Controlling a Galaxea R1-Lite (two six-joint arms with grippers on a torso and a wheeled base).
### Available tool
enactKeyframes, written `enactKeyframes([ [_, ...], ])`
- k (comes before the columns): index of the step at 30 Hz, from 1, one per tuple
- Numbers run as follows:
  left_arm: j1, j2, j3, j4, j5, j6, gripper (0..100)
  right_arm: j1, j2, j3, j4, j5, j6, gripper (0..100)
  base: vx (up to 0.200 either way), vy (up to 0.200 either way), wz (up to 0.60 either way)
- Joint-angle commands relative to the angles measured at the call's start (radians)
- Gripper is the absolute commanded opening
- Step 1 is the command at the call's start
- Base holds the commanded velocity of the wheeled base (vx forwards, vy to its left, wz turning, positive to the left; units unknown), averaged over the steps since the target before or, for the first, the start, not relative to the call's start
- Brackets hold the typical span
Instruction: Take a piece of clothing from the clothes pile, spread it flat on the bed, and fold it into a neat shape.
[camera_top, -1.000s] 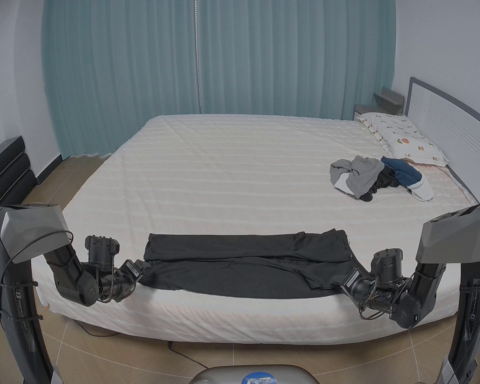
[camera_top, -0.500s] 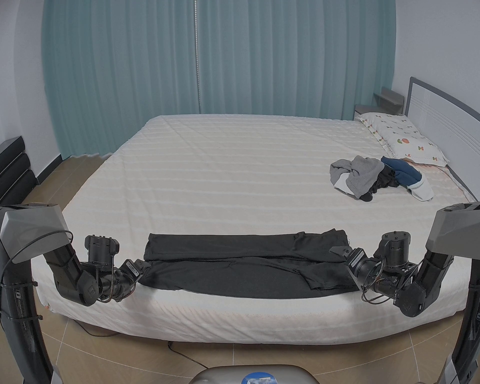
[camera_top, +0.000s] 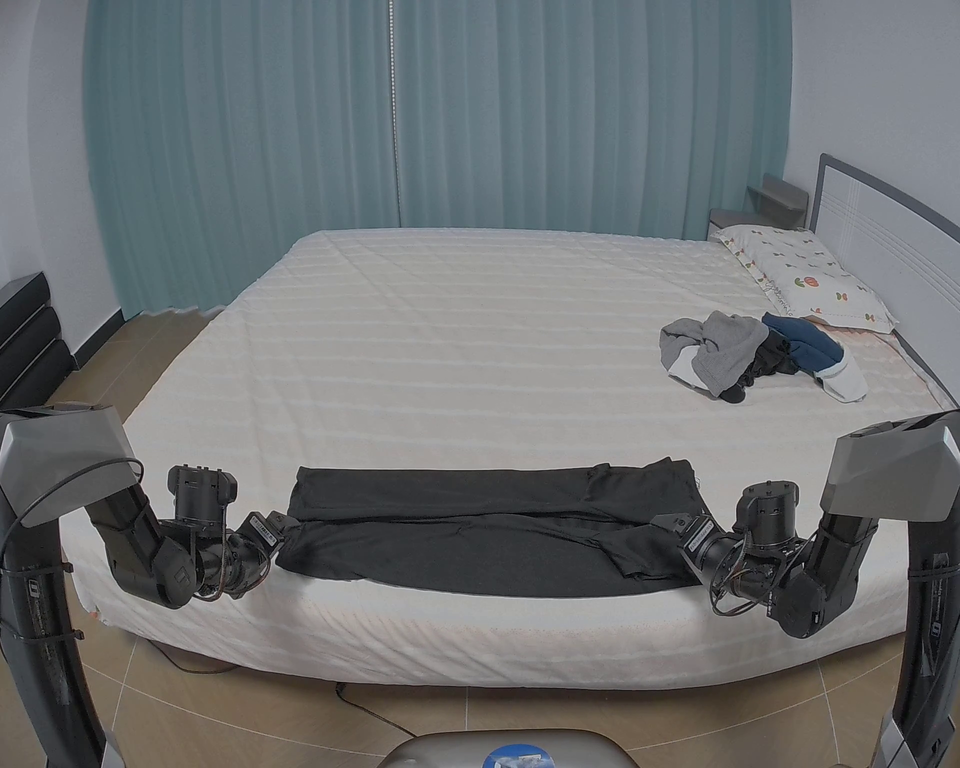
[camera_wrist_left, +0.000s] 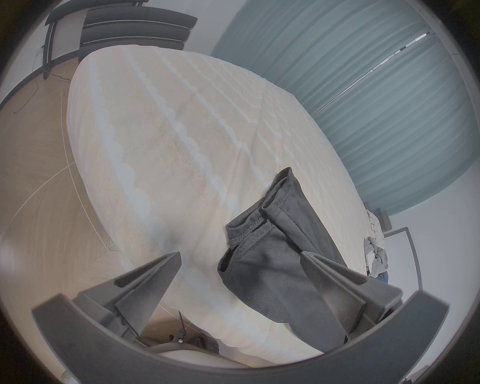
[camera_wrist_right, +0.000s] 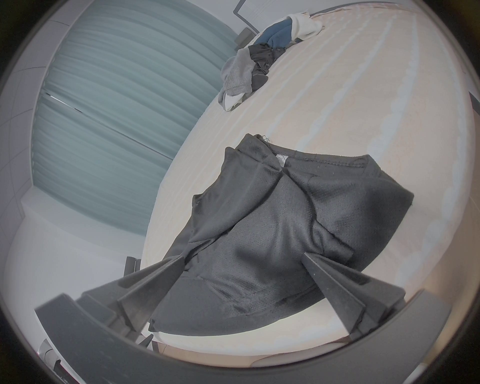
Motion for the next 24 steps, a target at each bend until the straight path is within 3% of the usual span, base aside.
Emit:
enactKeyframes([
  [1, -0.001, -0.005, -0.001, -0.001, 0.0, 0.0, 100, -0.011, 0.019, -0.001, -0.007, 0.0, -0.001, 100, 0.0, 0.0, 0.0],
  [7, 0.0, -0.026, -0.001, -0.006, 0.0, -0.004, 100, -0.089, -0.122, 0.022, 0.004, 0.03, 0.0, 100, 0.0, 0.0, 0.0],
  [13, 0.0, -0.039, -0.002, -0.006, -0.011, -0.033, 100, -0.196, -0.185, 0.079, -0.01, 0.105, 0.002, 100, 0.0, 0.0, 0.0],
  [24, 0.0, -0.039, -0.002, -0.007, -0.014, -0.033, 100, -0.321, -0.164, 0.113, -0.032, 0.23, 0.031, 100, 0.182, 0.0, 0.0],
])
